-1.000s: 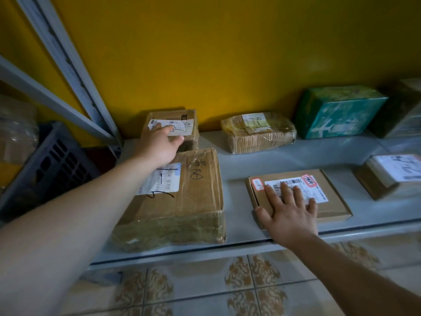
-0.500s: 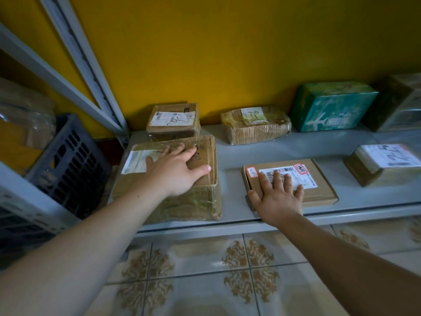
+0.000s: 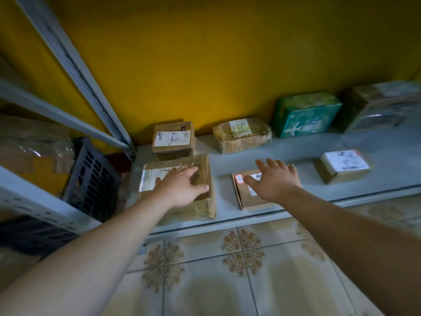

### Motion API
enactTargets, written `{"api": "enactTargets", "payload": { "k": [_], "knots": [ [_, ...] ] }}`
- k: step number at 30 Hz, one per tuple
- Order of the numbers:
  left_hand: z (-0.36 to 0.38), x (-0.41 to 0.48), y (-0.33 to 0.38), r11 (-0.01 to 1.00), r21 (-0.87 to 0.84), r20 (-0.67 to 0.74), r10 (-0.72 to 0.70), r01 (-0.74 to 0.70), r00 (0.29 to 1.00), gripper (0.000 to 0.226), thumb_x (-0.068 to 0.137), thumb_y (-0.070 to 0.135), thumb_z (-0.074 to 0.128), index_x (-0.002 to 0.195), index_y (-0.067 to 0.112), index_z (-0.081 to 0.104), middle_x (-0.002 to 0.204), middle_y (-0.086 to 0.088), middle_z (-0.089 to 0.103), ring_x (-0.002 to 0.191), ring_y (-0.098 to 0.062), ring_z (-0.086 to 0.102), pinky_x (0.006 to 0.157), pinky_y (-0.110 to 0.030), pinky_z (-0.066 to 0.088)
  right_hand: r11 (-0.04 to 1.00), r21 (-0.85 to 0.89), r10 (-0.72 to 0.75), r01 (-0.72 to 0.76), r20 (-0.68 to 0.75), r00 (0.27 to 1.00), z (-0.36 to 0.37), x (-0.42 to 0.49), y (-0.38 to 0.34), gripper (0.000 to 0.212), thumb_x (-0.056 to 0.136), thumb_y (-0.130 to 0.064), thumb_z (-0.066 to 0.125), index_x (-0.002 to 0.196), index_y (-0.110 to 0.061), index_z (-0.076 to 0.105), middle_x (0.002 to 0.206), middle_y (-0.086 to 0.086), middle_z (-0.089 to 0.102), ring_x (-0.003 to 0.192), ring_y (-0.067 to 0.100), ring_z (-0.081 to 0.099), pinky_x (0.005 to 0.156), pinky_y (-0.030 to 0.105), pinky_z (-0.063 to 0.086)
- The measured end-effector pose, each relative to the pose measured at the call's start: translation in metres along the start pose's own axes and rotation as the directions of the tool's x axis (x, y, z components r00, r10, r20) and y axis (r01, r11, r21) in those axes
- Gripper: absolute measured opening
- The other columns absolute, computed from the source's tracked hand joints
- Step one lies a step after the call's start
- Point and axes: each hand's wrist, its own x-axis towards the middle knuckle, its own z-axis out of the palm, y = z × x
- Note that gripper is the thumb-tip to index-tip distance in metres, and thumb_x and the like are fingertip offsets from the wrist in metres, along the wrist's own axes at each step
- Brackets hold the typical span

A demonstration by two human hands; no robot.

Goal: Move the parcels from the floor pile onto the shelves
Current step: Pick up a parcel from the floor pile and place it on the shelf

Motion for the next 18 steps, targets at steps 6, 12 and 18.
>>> {"api": "enactTargets", "payload": {
  "k": [6, 12, 18],
  "knots": [
    [-0.086, -0.092, 0.036, 0.982, 0.123, 0.126, 0.13, -0.146, 0.983, 0.083, 0.084, 0.063, 0.057, 0.152, 0.031, 0.022, 0.161, 0.004, 0.017, 0.148, -0.022, 0.015, 0.117, -0.052, 0.02, 1.0, 0.019, 0.011, -0.012, 0.047, 0.999, -0.147, -0.098, -0.005, 0.069, 0.095, -0.062, 0.038, 0.151, -0.023, 0.029, 0.155, 0.007, 0.035, 0.141, 0.029, 0.032, 0.115, 0.047, 0.026],
    [-0.208, -0.216, 0.079, 0.923, 0.227, 0.146, 0.284, -0.311, 0.948, 0.078, 0.088, 0.061, 0.052, 0.153, 0.032, 0.02, 0.162, 0.003, 0.012, 0.148, -0.024, 0.012, 0.118, -0.047, 0.019, 0.996, 0.057, 0.07, -0.073, 0.064, 0.996, -0.274, -0.222, -0.023, 0.072, 0.094, -0.064, 0.037, 0.152, -0.023, 0.03, 0.153, 0.009, 0.039, 0.14, 0.029, 0.036, 0.114, 0.047, 0.028],
    [-0.297, -0.355, 0.083, 0.914, 0.24, 0.133, 0.303, -0.328, 0.944, 0.077, 0.088, 0.064, 0.048, 0.153, 0.036, 0.017, 0.163, 0.005, 0.01, 0.149, -0.023, 0.009, 0.118, -0.052, 0.014, 0.999, 0.033, 0.005, -0.006, 0.031, 1.0, -0.372, -0.331, -0.05, 0.07, 0.093, -0.062, 0.04, 0.15, -0.021, 0.035, 0.148, 0.009, 0.045, 0.136, 0.029, 0.04, 0.112, 0.045, 0.03]
  ]
}}
